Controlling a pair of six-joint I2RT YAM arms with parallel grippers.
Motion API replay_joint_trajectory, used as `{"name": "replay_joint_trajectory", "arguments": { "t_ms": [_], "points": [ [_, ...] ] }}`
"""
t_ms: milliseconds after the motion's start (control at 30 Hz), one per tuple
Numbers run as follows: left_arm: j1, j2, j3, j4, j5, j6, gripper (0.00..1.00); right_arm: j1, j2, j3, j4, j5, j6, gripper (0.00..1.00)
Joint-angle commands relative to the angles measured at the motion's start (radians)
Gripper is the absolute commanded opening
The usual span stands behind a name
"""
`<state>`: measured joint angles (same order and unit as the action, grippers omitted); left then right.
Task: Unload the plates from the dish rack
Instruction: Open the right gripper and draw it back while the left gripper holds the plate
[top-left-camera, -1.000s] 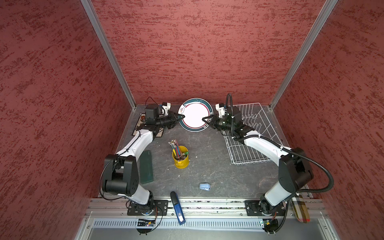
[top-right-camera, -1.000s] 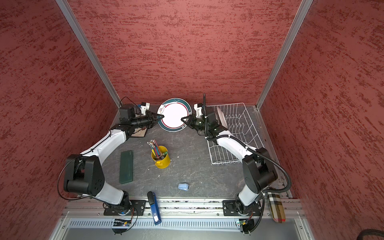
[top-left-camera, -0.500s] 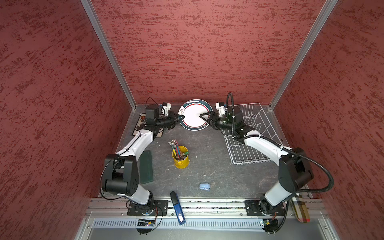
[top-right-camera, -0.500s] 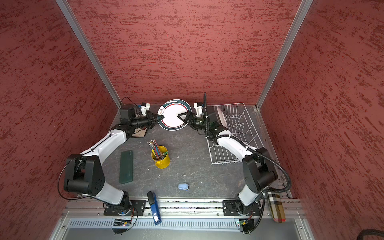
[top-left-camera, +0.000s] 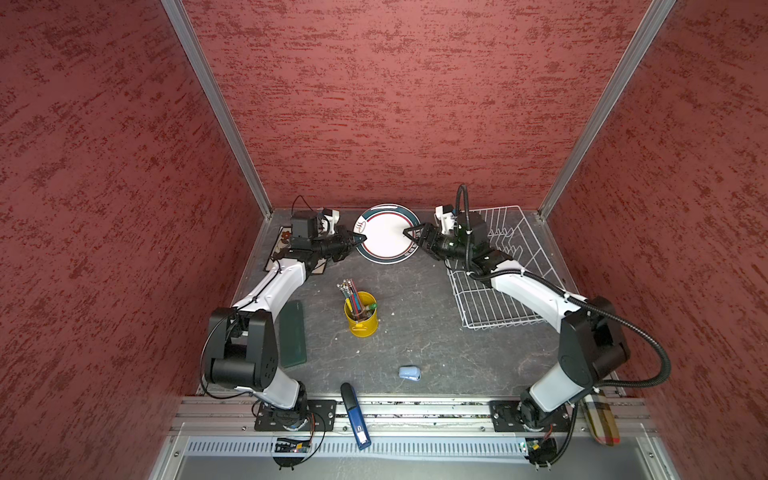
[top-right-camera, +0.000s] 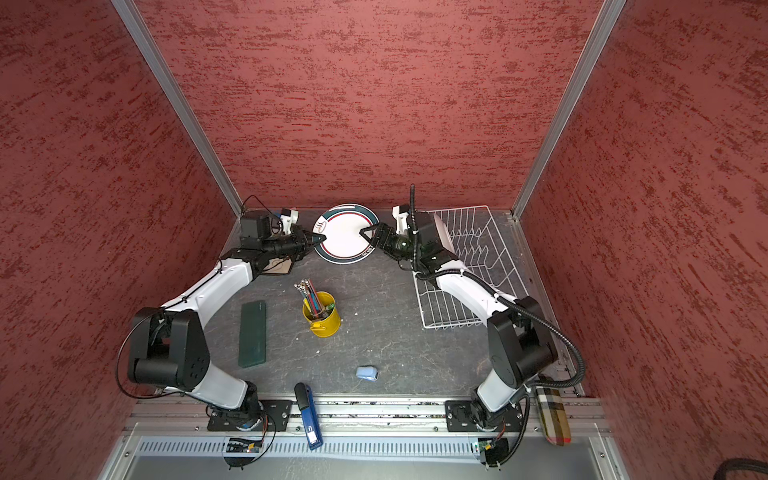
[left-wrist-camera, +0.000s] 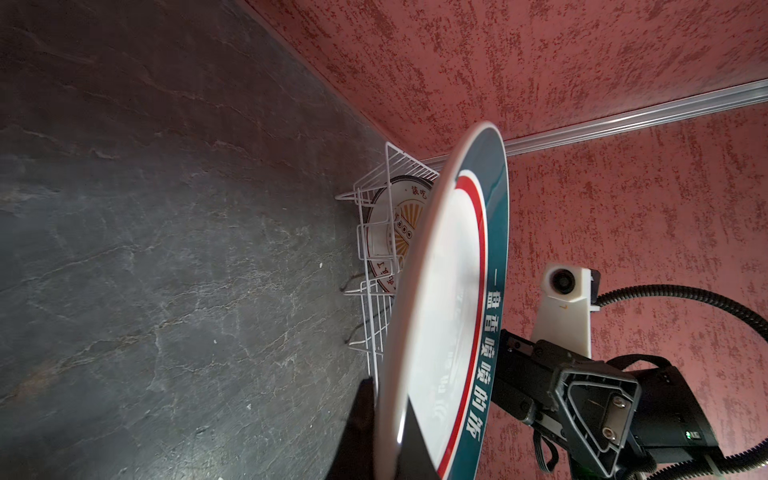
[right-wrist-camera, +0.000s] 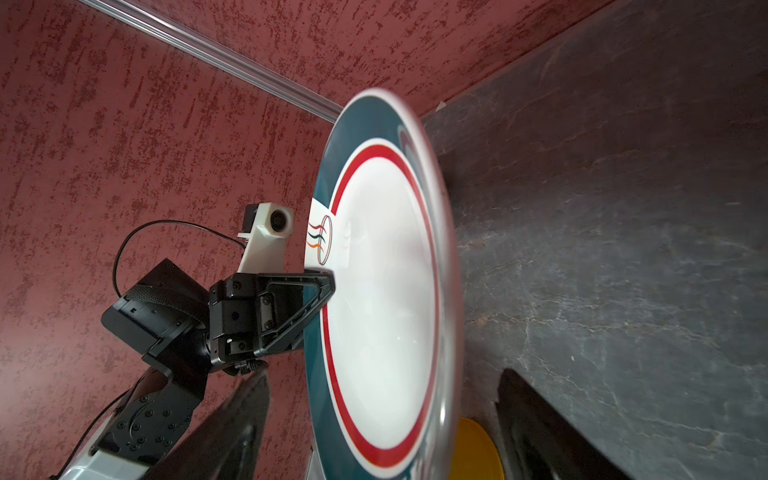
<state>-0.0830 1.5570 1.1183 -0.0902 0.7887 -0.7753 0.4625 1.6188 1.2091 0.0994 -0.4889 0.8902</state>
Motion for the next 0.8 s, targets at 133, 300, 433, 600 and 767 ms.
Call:
{"name": "replay_joint_trajectory", "arguments": {
  "t_ms": [133, 300, 433, 600, 767],
  "points": [
    [0.02, 0.063, 0.066, -0.015, -0.021, 0.065, 0.0, -0.011, -0.077, 0.014, -0.099, 0.09, -0.089, 0.88],
    [0.029, 0.119, 0.099, -0.05, -0.044, 0.105, 0.0, -0.012, -0.125, -0.008, -0.153, 0.157, -0.143, 0.89],
    [0.032, 0.162, 0.114, -0.066, -0.074, 0.127, 0.0, -0.013, -0.157, -0.022, -0.185, 0.203, -0.181, 0.9],
    [0.034, 0.231, 0.149, -0.092, -0.096, 0.158, 0.0, -0.017, -0.16, -0.017, -0.211, 0.232, -0.209, 0.9],
    [0.033, 0.291, 0.18, -0.115, -0.115, 0.184, 0.0, -0.016, -0.16, -0.014, -0.223, 0.248, -0.224, 0.9]
  ]
}}
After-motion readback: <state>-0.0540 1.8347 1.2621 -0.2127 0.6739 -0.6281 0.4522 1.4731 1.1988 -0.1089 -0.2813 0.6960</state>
